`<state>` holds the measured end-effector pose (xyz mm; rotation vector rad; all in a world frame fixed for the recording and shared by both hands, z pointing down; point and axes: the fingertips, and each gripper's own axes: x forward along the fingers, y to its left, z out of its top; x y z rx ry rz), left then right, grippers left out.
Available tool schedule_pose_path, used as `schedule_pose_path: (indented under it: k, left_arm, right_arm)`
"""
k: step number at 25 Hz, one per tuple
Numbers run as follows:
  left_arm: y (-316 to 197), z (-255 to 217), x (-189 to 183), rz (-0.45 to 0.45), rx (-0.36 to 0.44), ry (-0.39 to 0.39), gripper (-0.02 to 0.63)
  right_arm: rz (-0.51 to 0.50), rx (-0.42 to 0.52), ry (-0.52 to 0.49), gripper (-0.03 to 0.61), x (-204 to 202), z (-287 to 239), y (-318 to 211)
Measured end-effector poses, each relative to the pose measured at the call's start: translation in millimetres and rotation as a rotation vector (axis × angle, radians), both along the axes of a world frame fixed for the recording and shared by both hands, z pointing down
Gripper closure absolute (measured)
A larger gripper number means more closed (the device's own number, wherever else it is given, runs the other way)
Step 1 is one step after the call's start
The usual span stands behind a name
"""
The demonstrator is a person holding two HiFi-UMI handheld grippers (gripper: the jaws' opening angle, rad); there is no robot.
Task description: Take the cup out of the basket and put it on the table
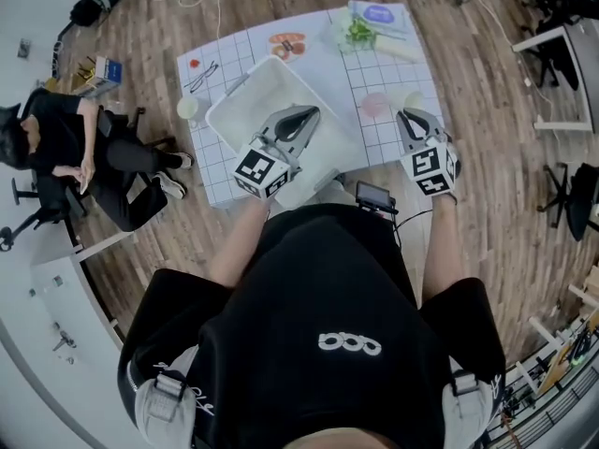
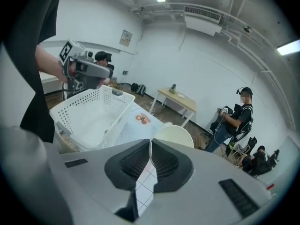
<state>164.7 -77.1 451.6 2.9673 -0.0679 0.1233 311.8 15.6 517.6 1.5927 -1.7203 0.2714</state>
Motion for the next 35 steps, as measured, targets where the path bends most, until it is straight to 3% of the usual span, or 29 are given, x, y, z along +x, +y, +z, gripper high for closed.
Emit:
schedule_pose_path:
  k: [10,18,27,35]
  left_arm:
    - [14.0,10.8,19.9,-0.06,-0.006,-0.031,0.607]
    - [12.4,20.5,28.1,-0.144,-0.012,-0.053,0.607]
    - [7.6,30.9,23.7,-0.236,-0.024,-0.076,0.607]
    - [2.5,35.0,16.1,-0.296,-0.03,-0.082,0.607]
  right_arm:
    - [-0.121,-0.312,0.096,0.545,65.8,125.5,-4.1]
    - [-0.242,-0.474,0.118,0.545,84.9,199.7,-9.6]
    - [-0.34,-0.573,0.152,0.545,87.5,251.5,-9.4]
    - [-0.355,-0.603,0.139,0.543,86.9,266.2,-10.3]
